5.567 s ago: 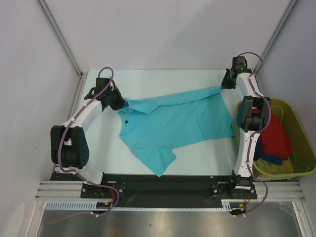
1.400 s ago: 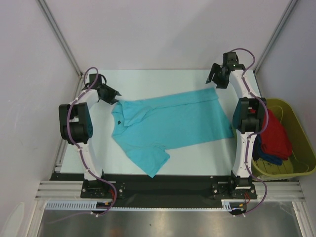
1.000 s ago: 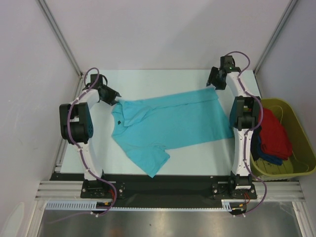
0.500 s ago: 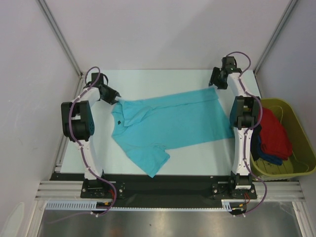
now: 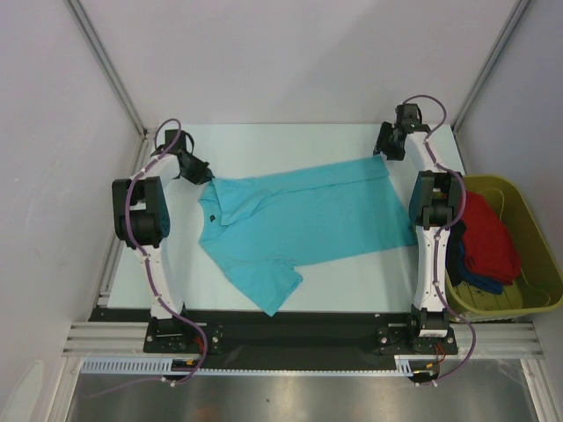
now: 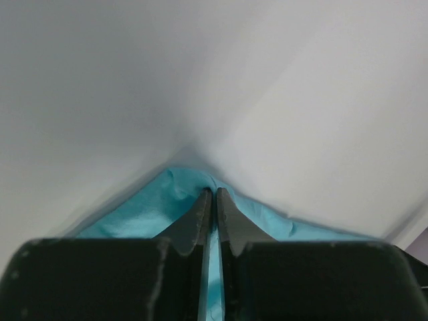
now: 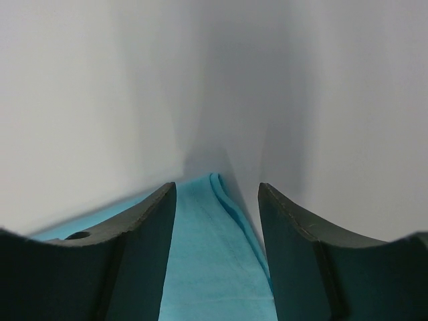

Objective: Fold and stack the t-shirts
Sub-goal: Fold the tshirt

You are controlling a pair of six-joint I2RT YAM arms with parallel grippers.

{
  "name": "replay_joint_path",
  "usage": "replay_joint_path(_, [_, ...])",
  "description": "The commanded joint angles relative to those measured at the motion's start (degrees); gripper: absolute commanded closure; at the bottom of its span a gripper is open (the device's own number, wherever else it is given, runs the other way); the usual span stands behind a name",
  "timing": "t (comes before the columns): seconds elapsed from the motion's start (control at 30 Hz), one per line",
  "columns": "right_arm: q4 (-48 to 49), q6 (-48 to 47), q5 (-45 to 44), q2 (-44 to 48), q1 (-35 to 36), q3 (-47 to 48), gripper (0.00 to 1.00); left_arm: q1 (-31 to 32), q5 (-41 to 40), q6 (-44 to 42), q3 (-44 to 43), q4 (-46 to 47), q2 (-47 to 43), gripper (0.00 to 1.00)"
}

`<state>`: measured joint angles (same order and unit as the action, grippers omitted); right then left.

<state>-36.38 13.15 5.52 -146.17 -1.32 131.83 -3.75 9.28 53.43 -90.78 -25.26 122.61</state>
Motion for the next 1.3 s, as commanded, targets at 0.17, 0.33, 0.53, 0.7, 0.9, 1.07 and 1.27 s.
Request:
replay_joint_path(0.17, [1.8, -0.7, 0.8, -3.2, 0.1, 3.9, 0.48, 0.2, 0.6, -6.5, -2.9, 0.5, -1.1, 0.96])
replay_joint_path(0.33, [1.9, -0.1, 1.5, -4.1, 0.1, 3.9, 0.63, -0.3, 0.5, -7.0, -1.0, 0.7, -1.8, 0.98])
replay_joint_path(0.53, [1.3, 0.5, -0.5, -4.0, 0.0, 2.8, 0.73, -0.7, 1.0, -6.1, 1.7, 2.9, -2.5, 1.0])
replay_joint_path(0.7, [2.3, 0.7, -3.8, -3.3, -0.3, 2.5, 0.91, -1.3, 1.7, -5.2, 4.5, 6.3, -3.4, 1.0])
replay_joint_path(0.9, [3.5, 0.9, -7.0, -2.4, -1.4, 1.3, 1.0, -3.3, 2.4, -3.2, 8.7, 10.6, -5.0, 1.0])
replay_joint_path(1.07, [5.0, 0.4, -7.4, -2.2, -1.7, 1.3, 1.0, -4.7, 3.5, -3.8, 7.8, 11.2, -4.0, 1.0])
replay_joint_path(1.27, [4.8, -0.1, -6.9, -2.5, -1.6, 1.9, 1.0, -5.1, 4.6, -5.4, 5.3, 10.7, -2.1, 1.0])
